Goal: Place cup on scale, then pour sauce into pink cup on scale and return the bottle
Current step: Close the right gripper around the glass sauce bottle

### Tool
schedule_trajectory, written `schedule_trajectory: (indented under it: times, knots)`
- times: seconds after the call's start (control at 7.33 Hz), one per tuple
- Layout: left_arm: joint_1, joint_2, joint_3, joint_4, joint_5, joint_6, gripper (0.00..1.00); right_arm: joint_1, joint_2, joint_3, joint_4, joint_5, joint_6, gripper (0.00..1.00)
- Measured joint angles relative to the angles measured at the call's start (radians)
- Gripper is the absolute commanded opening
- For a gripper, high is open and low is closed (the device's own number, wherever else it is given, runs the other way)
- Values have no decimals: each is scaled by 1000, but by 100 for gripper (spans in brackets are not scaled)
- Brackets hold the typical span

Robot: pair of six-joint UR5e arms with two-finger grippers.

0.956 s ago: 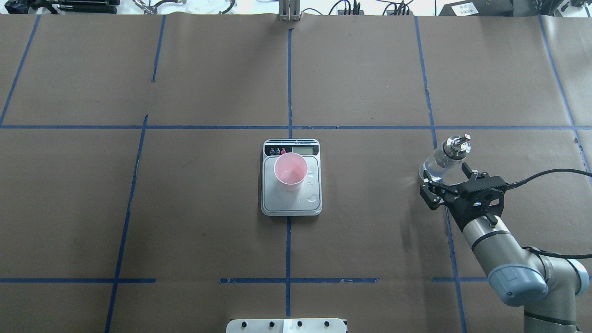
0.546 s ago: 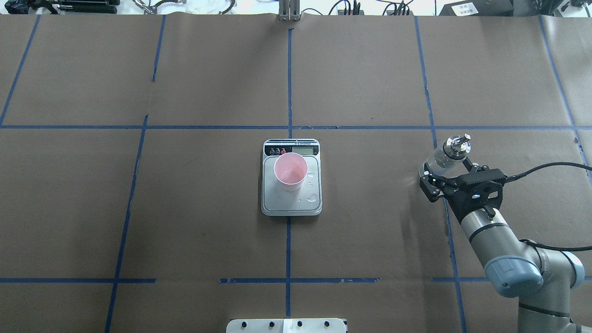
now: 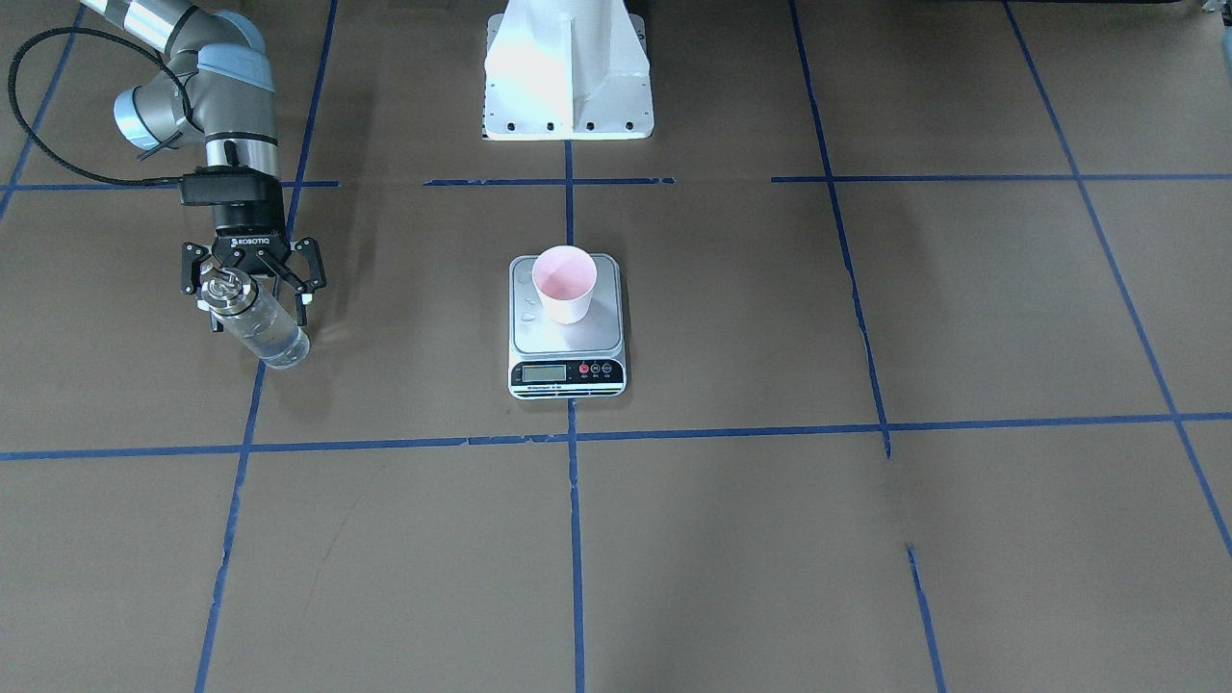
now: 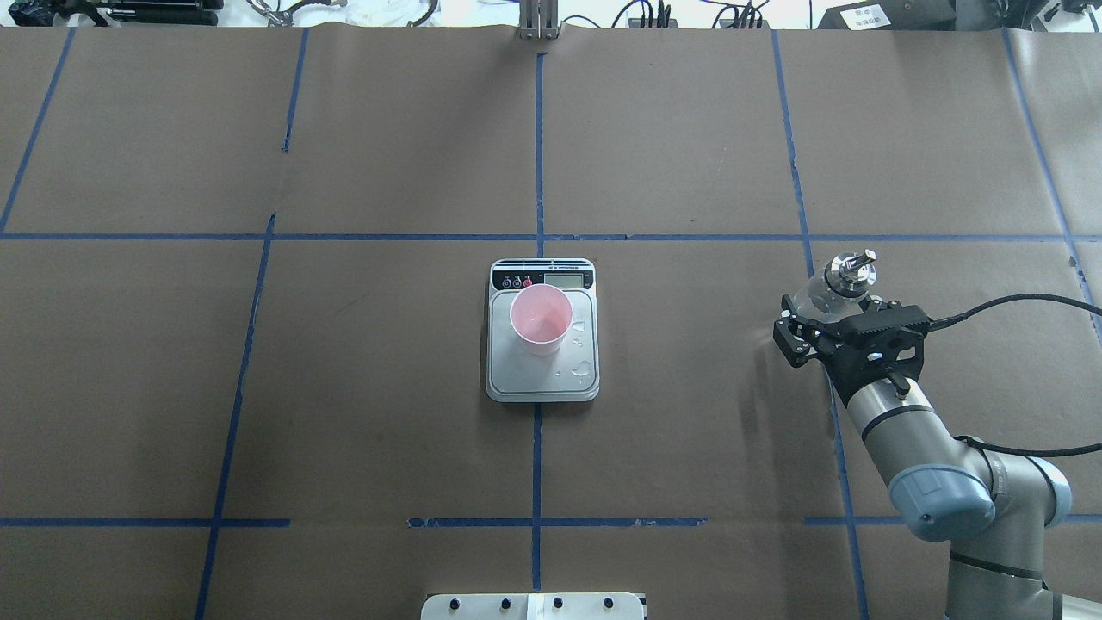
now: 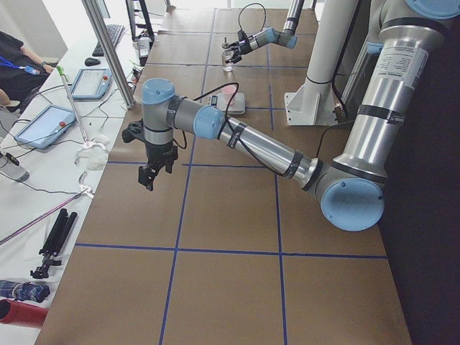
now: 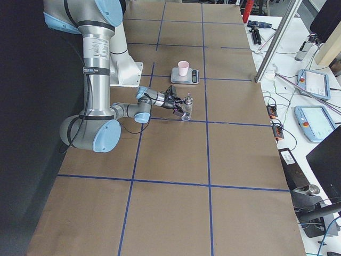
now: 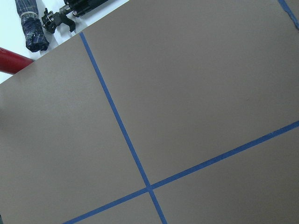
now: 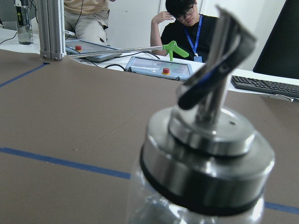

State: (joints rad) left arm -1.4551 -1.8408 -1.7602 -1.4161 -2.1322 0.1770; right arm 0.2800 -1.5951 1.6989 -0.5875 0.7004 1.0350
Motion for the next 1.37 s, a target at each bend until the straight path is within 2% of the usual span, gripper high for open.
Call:
schedule_trajectory:
  times: [0.68,0.82,0.96,1.09,1.23,1.37]
  knots:
    - [0,0,0,0,-1,-2,100,22,29,-27,0,16,0,100]
    - [1,0,1,0,-1,-2,100,25,29,-30,0,21,0,83]
    - [1,0,1,0,-2,-2,100,27,29,-32,1,23,1,50]
    - [1,0,1,0,-2,-2,100,31,35,-32,2,24,2,9]
    - [1,0,1,0,-2,-2,100,38,46,-33,2,25,3,0]
    - [1,-1,1,0,-2,-3,100,48,56,-30,3,27,3,0]
